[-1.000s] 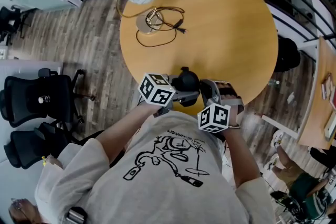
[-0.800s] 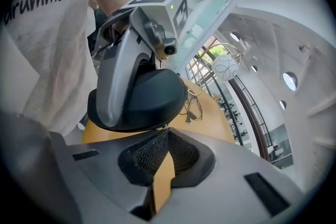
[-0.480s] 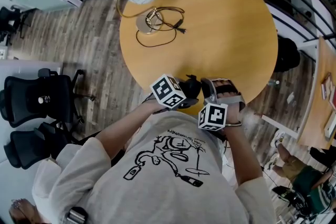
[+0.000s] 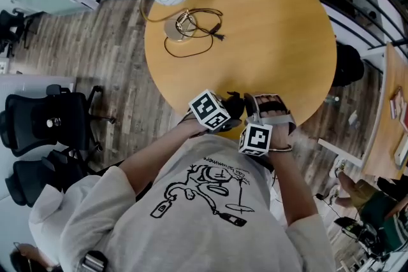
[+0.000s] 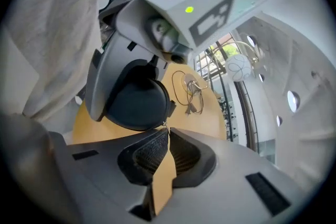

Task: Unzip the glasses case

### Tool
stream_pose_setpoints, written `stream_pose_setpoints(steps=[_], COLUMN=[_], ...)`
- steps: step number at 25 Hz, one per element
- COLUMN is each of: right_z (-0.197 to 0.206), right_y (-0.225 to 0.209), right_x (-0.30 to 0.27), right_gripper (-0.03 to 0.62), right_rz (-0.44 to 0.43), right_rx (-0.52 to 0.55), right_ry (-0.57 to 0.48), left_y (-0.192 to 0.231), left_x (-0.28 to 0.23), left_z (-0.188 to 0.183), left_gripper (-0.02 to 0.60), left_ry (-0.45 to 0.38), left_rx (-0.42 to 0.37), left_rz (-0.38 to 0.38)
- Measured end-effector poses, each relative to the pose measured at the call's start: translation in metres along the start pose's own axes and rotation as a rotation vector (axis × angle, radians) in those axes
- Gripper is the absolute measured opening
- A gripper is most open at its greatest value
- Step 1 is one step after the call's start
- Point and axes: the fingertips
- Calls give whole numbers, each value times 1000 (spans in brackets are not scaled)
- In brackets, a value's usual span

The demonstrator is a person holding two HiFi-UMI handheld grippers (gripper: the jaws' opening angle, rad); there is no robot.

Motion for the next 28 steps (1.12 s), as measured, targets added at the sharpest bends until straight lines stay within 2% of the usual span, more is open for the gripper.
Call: stream_pose_setpoints(steps=[2, 6, 8, 10, 13, 15, 17, 22, 28], right_z=[4, 22, 27, 22, 6, -5, -12, -12, -9], right_y=[-5, -19, -18, -10, 8, 20, 30, 43, 45], right_x=[-2, 1, 4, 7, 10, 8, 6, -7, -13], right_gripper=[25, 25, 46, 153, 255, 304, 318, 337, 337], right_rz=[-41, -133, -195, -274, -397, -460, -488, -499, -529], right_rx=[-160, -564, -746, -883, -1048, -1119, -1133, -1138, -1180], right_ry=[-27, -95, -133, -176, -233, -256, -256, -190, -170], left_y=[7, 28, 41, 54, 66, 65, 59, 48, 49], left_x=[2, 17, 26, 35, 46, 48, 44, 32, 29], left_z=[-4, -12, -14, -18, -29, -40, -49, -62, -60], left_gripper=[244, 246, 247, 247, 247, 248, 249, 250, 255], left_ry=[-63, -228, -299, -368, -451, -482, -481, -494, -483], left_rx=[46, 187, 245, 291, 323, 321, 300, 287, 273], left_rz=[-17, -65, -102, -147, -192, -190, -177, -147, -146])
Point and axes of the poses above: the fingertips, and each gripper's own axes: x backward along the fingers, y to its left, z out of its underside, and after that the axes turned 12 degrees about -x, right-handed
